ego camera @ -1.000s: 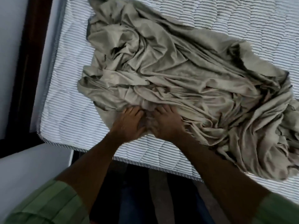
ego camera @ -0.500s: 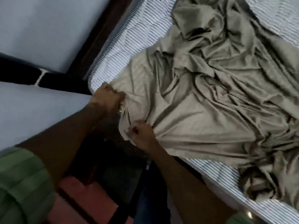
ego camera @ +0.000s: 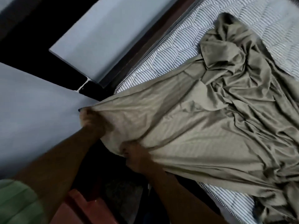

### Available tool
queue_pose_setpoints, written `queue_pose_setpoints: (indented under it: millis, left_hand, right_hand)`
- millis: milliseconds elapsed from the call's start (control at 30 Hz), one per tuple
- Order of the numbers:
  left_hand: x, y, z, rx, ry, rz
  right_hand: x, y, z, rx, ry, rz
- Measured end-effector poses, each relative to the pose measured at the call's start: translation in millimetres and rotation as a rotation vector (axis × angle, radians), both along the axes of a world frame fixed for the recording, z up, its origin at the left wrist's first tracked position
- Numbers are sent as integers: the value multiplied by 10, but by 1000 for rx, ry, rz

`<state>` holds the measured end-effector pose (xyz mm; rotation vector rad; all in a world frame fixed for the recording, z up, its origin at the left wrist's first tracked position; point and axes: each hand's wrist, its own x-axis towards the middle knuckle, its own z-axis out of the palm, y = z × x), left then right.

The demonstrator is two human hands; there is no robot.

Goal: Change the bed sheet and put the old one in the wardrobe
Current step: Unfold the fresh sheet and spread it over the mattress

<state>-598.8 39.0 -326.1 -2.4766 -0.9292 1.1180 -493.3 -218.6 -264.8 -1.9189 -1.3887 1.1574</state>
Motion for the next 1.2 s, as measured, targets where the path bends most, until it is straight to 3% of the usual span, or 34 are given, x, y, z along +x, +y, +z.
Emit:
queue_pose_setpoints:
  millis: [67, 100, 200, 267, 400, 533, 667, 767, 867, 967, 1067, 1133, 1200]
  left_hand:
    - [237, -190, 320, -124, -56, 104]
    - [449, -352, 575, -188, -168, 136]
    - [1192, -792, 1142, -214, -463, -60]
    - [1546, -811, 1181, -228, -539, -15]
    - [2375, -1019, 1398, -317, -697, 86]
    - [3158, -1068, 1394, -323, -790, 124]
    - [3770, -1108, 1271, -477, -867, 163]
    - [3953, -1095, 1148, -515, -786, 12]
    - [4062, -861, 1073, -378, -616, -200]
    - [4151, -627, 1120, -266, -391, -443]
    - [4184, -334, 1249, -117, -200, -408]
    - [4190, -101, 1265, -92, -113, -273]
    - [4213, 112, 1256, -25, -67, -253]
  right_hand:
    - [149, 137, 133, 13, 58, -219]
    - [329, 238, 258, -8, 21, -330]
    - [1055, 394, 374, 70, -161, -587]
    - [1589, 428, 429, 109, -283, -655]
    - [2628, 451, 485, -85, -486, -574]
    - [3344, 332, 487, -509, -318, -537]
    - [3681, 269, 466, -617, -432, -376]
    - [3875, 383, 526, -498, -606, -351]
    - [4086, 657, 512, -250, -703, -273]
    - [4244, 973, 435, -312, -574, -201]
    - [4374, 1347, 312, -335, -497, -350]
    - [4375, 1666, 328, -53, -346, -475]
    - [4310, 1969, 421, 227, -161, -422]
